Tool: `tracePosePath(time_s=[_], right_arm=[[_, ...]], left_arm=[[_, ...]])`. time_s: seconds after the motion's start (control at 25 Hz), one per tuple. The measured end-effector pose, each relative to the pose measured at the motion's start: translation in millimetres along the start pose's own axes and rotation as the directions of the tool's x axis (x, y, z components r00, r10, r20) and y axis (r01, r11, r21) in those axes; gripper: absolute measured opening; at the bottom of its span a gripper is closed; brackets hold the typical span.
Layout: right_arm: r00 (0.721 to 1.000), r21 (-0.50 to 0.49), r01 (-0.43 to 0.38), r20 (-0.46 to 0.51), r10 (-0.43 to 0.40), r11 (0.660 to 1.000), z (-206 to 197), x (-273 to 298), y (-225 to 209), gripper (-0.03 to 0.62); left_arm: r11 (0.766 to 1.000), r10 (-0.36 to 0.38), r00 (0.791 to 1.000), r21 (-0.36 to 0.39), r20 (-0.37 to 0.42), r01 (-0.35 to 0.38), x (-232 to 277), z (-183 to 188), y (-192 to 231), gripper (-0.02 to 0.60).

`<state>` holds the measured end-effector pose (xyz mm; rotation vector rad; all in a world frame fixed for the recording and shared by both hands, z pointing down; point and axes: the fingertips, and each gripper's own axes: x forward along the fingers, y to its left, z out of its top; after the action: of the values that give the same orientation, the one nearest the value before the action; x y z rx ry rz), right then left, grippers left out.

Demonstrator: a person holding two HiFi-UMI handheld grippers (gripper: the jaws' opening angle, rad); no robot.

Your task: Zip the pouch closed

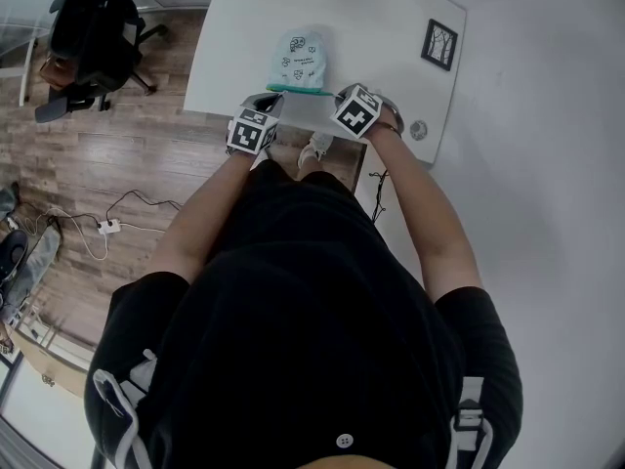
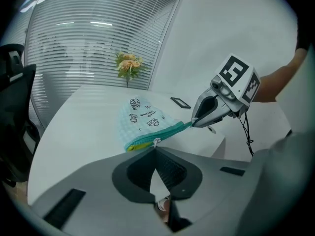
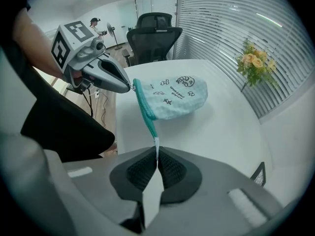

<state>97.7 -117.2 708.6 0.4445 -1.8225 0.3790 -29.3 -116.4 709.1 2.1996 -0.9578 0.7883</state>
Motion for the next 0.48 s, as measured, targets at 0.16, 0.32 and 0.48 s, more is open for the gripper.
tracePosePath(time_s=[0.16,0.32,0.48], right_arm=[[1.0,0.007,0.012,-0.008,-0.012,1.0,0.0,3.7,-9.8,0.015],[0.999,0.022,0.026,-0.02,-0.025,0.999,-8.3,2.9,-18.5,0.015],[0.999,0.036,0.031,-0.018,-0.03,0.999,-9.5,1.0,-24.3,0.015]], left_arm=[[1.0,0.014,1.0,-0.005,0.005,-0.014,3.3,2.1,11.2,0.006],[0.999,0.03,1.0,-0.029,0.005,-0.03,2.2,-1.4,23.9,0.006],[1.0,0.023,1.0,-0.021,-0.011,-0.023,4.4,-2.2,24.1,0.006]])
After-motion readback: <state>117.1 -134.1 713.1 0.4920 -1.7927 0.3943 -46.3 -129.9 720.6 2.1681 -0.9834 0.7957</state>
